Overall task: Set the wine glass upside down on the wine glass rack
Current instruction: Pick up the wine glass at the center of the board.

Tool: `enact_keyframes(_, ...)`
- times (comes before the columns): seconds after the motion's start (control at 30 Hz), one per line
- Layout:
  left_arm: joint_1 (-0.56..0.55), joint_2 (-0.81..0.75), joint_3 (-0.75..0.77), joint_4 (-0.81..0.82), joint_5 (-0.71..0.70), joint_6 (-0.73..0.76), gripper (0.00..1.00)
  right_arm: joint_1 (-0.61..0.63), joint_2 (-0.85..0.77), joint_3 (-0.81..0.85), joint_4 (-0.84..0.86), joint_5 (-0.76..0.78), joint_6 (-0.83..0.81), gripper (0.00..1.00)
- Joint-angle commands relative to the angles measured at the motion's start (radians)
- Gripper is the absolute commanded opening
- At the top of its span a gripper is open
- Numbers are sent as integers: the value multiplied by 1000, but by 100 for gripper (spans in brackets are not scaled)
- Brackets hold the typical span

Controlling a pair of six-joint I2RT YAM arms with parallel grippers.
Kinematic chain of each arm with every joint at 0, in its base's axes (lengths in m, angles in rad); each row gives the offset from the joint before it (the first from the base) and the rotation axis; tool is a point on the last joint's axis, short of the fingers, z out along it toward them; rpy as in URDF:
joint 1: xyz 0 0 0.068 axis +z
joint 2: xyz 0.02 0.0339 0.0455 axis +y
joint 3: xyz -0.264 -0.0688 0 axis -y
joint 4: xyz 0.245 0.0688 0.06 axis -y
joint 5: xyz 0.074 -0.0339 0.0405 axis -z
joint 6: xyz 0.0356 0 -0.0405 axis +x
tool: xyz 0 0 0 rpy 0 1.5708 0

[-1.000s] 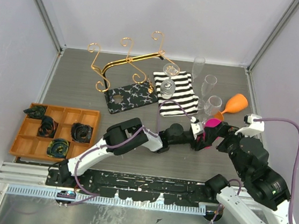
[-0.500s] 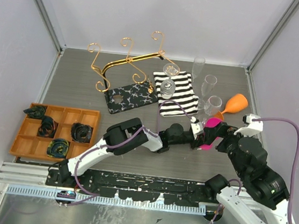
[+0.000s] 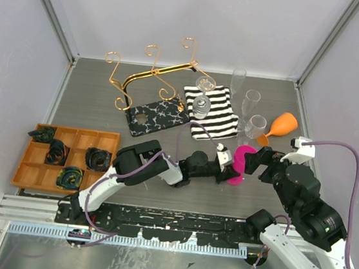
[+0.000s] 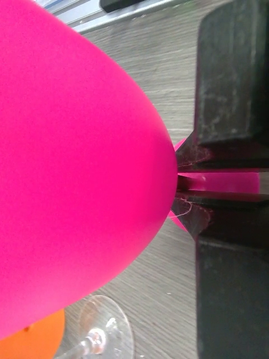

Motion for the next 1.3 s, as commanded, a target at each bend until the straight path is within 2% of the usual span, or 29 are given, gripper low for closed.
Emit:
enact_keyframes(0.0,-2,-108,-129,82,-9,-2,0,-4,16,11,69,-15,-39,97)
enact_keyframes(0.27,-5,-244,-374,161,-60,-83,0,-4,29,24,130,-55,-153,97)
enact_keyframes(0.5,-21,-416,-511,94,-166,-120,0,-4,47,33,159,-29,-193,97)
enact_keyframes(0.63,-39,-528,-523,-35,-226,-136,0,-4,36,21,185,-25,-174,97)
enact_keyframes(0.77,-51,-643,-486,-260,-297,-201,0,-4,14,0,223,-39,-170,97)
enact_keyframes(1.0,-76,-736,-477,-345,-316,-165,0,-4,5,50,367,15,-168,97)
enact_keyframes(1.27,-126,-818,-462,-445,-341,-188,0,-4,123,282,468,101,8,97)
